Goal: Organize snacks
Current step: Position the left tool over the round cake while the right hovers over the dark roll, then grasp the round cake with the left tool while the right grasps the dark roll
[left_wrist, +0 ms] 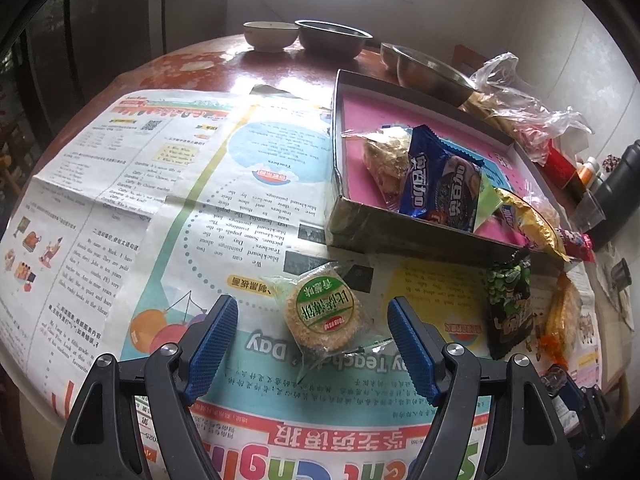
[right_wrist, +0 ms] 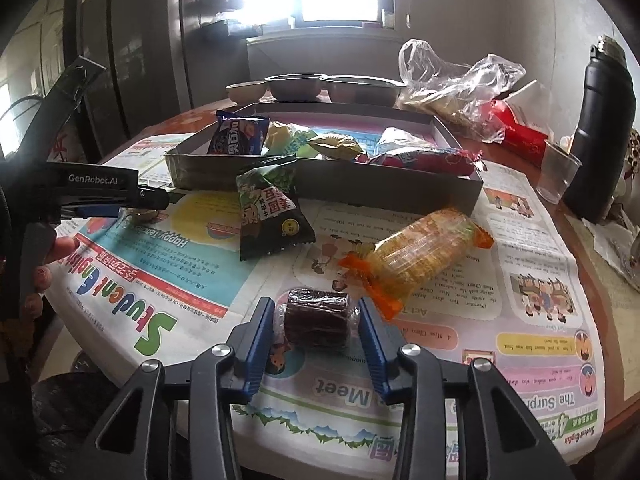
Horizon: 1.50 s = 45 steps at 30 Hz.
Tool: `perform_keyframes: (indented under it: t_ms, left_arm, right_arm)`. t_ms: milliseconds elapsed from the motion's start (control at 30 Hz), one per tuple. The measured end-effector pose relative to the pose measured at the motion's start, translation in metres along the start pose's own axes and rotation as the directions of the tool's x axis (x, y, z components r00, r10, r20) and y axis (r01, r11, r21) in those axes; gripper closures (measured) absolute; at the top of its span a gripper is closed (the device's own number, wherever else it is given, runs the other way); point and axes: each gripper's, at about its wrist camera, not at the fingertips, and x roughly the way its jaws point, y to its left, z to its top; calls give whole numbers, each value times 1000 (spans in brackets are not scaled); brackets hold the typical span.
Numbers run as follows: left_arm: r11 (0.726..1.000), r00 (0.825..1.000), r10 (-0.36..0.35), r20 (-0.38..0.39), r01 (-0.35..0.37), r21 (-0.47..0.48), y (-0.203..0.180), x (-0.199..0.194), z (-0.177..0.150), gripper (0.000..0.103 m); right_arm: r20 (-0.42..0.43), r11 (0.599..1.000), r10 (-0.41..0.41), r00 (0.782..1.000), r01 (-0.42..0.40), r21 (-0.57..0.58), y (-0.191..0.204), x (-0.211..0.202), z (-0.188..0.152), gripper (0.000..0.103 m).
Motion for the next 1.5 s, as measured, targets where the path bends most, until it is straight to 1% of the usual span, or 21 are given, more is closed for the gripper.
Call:
perform_keyframes:
  t_ms: [67, 133, 167, 200, 233, 333, 533, 900, 1267, 1500]
  left_arm:
    - [1000, 1000, 15, 9, -15, 8, 0, 0, 0, 32]
    - [1000, 1000, 21, 18, -22, 10, 0, -1, 0, 49]
    - [1000, 1000, 20, 21, -21, 12, 1, -1, 1, 53]
    - [1000, 1000, 18, 22, -18, 15, 1, -1, 1, 63]
    - [1000, 1000, 13, 23, -14, 17, 2, -1, 1, 64]
    - [1000, 1000, -13, 22, 12, 20, 3, -2, 1, 66]
    - [999, 999, -48, 24, 48, 21, 2, -8, 0, 67]
    - [994, 993, -99, 64, 96, 54, -9, -35, 2, 67]
    - [987, 985, -149, 92, 141, 80, -27, -50, 10, 67]
    - [981, 978, -175, 111, 164, 105, -46, -57, 20, 67]
  right_arm:
    - [2, 1000, 4, 1000, -4, -1, 0, 0, 0, 62]
    - [4, 1000, 11, 1000, -11, 4, -1, 0, 0, 62]
    - [5, 1000, 14, 1000, -14, 6, -2, 0, 0, 62]
    - [7, 1000, 21, 1000, -21, 9, -2, 0, 0, 62]
    - [8, 1000, 27, 1000, -27, 12, -2, -1, 0, 62]
    - [10, 999, 44, 999, -44, 16, -2, -1, 1, 62]
    - [27, 997, 64, 998, -65, 34, -3, -4, 2, 63]
    - [67, 994, 87, 994, -90, 53, -4, -14, 12, 63]
    - [161, 993, 67, 985, -81, 81, -23, -28, 41, 63]
    - [188, 993, 58, 980, -77, 93, -35, -31, 51, 63]
